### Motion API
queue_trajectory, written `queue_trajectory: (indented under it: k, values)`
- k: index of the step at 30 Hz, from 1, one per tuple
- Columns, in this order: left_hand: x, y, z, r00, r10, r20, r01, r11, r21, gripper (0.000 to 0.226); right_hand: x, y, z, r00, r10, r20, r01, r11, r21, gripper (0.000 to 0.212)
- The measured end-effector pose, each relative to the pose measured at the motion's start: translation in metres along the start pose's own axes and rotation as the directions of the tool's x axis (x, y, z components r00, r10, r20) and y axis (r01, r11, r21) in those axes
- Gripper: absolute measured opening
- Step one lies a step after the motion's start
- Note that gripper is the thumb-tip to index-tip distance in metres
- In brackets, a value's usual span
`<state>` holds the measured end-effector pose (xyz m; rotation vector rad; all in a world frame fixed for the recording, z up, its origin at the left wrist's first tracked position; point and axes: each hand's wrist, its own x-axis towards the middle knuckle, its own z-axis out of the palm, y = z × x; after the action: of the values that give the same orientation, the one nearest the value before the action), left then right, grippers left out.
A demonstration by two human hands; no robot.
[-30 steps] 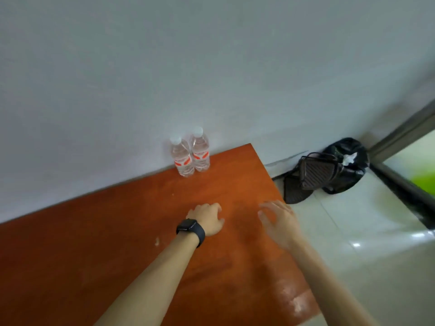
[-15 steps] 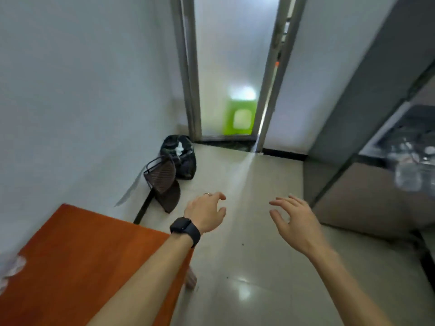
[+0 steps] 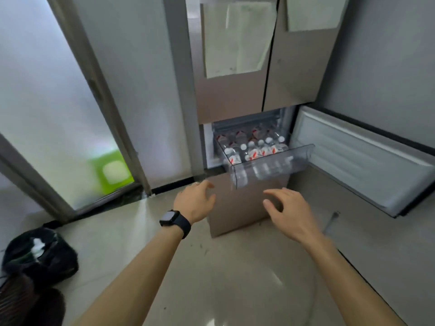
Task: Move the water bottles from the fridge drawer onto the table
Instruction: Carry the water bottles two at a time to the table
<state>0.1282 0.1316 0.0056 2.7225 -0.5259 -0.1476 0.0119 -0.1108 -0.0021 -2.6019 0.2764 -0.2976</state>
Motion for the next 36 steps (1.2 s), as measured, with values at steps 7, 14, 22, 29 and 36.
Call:
queue_trajectory:
  k: [7, 14, 22, 29, 36]
  values:
    - [0.116, 0.059, 0.035, 0.998, 0.055, 0.028, -0.052, 0.993, -0.103, 0.038, 0.097, 0.078, -0.024, 0.999, 0.046, -0.026, -0.046, 0.998, 0.031, 0.038]
    - [0.231, 0.081, 0.070, 0.999, -0.021, 0.050, 0.032, 0.973, -0.229, 0.035, 0.203, 0.139, -0.022, 0.993, 0.099, 0.064, -0.101, 0.994, 0.038, 0.041]
    - [0.319, 0.091, 0.111, 0.961, -0.262, 0.089, 0.276, 0.913, -0.300, 0.036, 0.319, 0.181, 0.005, 0.967, 0.119, 0.227, -0.131, 0.990, 0.041, 0.047]
    - [0.386, 0.091, 0.150, 0.834, -0.526, 0.167, 0.551, 0.775, -0.310, 0.063, 0.417, 0.191, 0.076, 0.860, 0.101, 0.500, -0.100, 0.995, -0.030, 0.068]
    - [0.427, 0.080, 0.185, 0.682, -0.703, 0.203, 0.731, 0.640, -0.238, 0.070, 0.477, 0.202, 0.149, 0.827, 0.113, 0.551, 0.027, 0.970, -0.240, 0.093]
